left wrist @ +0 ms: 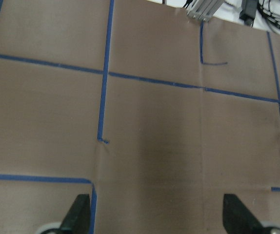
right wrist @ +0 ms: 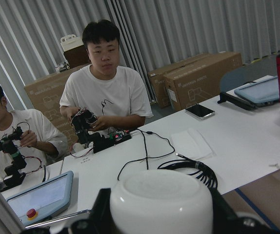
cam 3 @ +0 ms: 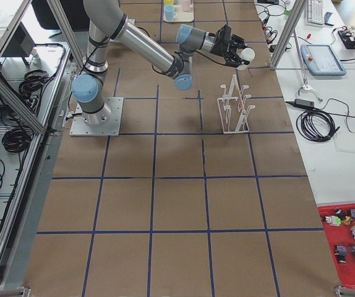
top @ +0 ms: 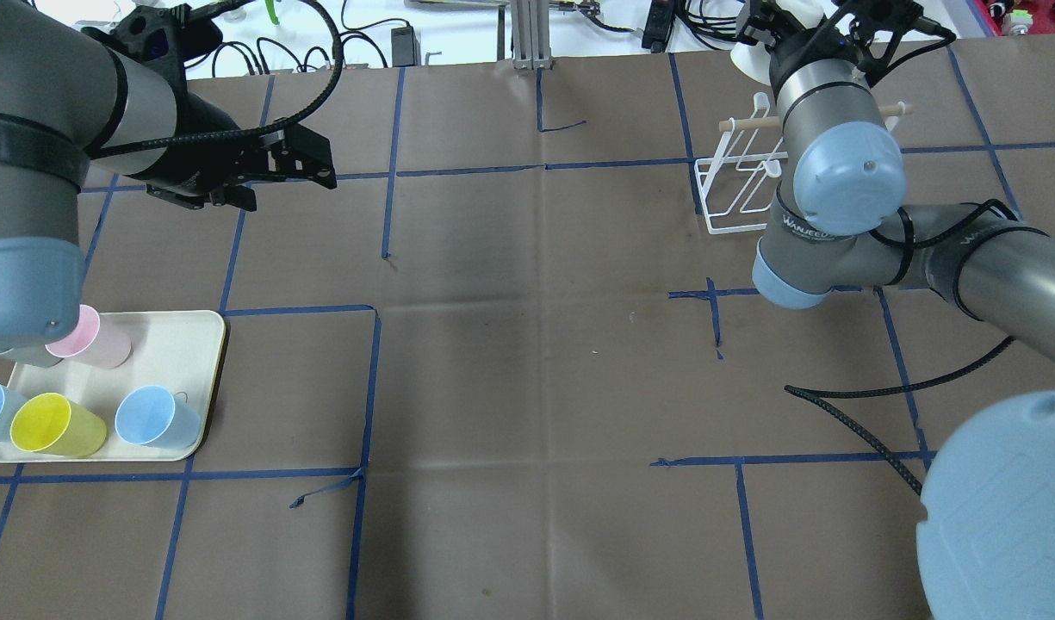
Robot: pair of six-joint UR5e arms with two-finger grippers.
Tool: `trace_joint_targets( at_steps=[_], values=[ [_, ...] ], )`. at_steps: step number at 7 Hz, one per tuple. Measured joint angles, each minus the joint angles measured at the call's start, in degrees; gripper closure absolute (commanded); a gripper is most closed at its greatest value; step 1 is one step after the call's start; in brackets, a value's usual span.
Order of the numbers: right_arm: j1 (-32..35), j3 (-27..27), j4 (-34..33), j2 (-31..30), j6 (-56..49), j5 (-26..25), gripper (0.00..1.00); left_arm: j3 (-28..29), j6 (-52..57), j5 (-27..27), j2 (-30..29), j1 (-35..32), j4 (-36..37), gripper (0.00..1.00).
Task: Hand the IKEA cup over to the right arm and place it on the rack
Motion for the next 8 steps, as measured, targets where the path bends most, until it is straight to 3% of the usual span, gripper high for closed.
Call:
trace_joint_targets(
  at_steps=[3, 8],
  values=[
    [-1.0, -3.0, -5.3, 4.8, -7.1, 2.8, 0.62, 8.9, -0.2, 8.0, -2.7, -3.7, -18.0, 0.04],
    [-3.9, -6.5, -10.3, 11.4, -9.4, 8.5, 0.59, 11.4, 0.0, 8.8, -3.9, -4.1, -21.8, 0.03]
  ],
)
